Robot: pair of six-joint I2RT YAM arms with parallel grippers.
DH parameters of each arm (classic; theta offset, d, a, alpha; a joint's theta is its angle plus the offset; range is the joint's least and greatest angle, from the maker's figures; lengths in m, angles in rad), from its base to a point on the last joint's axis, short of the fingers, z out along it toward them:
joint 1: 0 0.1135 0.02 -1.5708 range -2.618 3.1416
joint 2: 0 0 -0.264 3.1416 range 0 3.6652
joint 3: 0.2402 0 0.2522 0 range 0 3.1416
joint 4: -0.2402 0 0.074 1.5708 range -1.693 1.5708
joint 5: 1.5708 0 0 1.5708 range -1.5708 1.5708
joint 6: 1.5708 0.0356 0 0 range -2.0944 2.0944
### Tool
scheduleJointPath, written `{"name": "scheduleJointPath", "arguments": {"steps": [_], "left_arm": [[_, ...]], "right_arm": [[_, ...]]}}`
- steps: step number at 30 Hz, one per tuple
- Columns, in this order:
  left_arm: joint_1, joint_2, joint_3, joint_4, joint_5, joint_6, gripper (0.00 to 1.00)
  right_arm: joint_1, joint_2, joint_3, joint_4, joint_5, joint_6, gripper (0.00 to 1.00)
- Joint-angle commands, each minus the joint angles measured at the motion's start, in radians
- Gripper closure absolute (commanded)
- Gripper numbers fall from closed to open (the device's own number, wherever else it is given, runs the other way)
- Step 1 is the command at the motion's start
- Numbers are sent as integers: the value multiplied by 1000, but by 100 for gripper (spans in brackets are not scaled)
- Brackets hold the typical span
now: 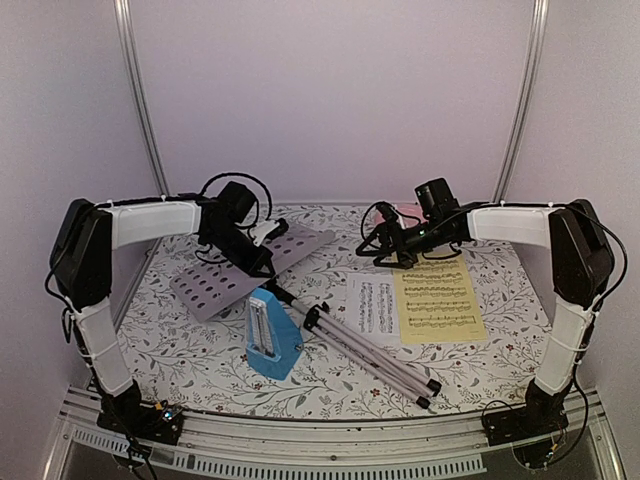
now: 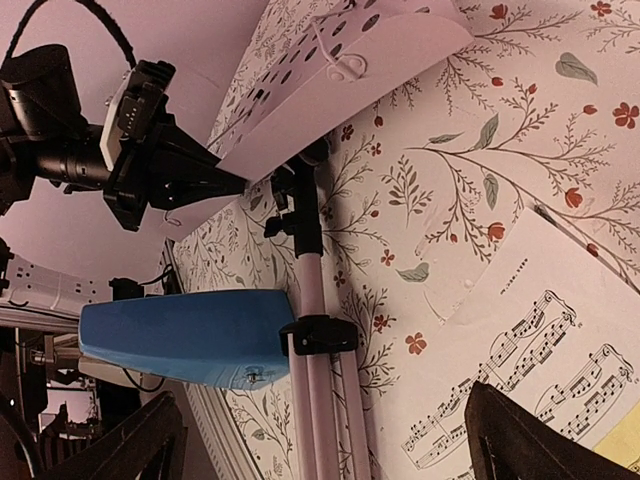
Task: Set up the instrument practice props
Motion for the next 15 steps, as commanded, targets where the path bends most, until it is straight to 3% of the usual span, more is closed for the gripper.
{"name": "scheduleJointPath", "arguments": {"steps": [1,8,15], "left_arm": [[-5,-69,106,8,-57,-34,100],[-33,-124,228,-3,-160,54,100],[-96,-136,301,-24,-357,173,100]], "right_arm": [[-1,-51,-6,23,2,-10,1],[-5,-69,-10,30,-6,-21,1],[-14,-90,-31,63,-7,-14,1]]}}
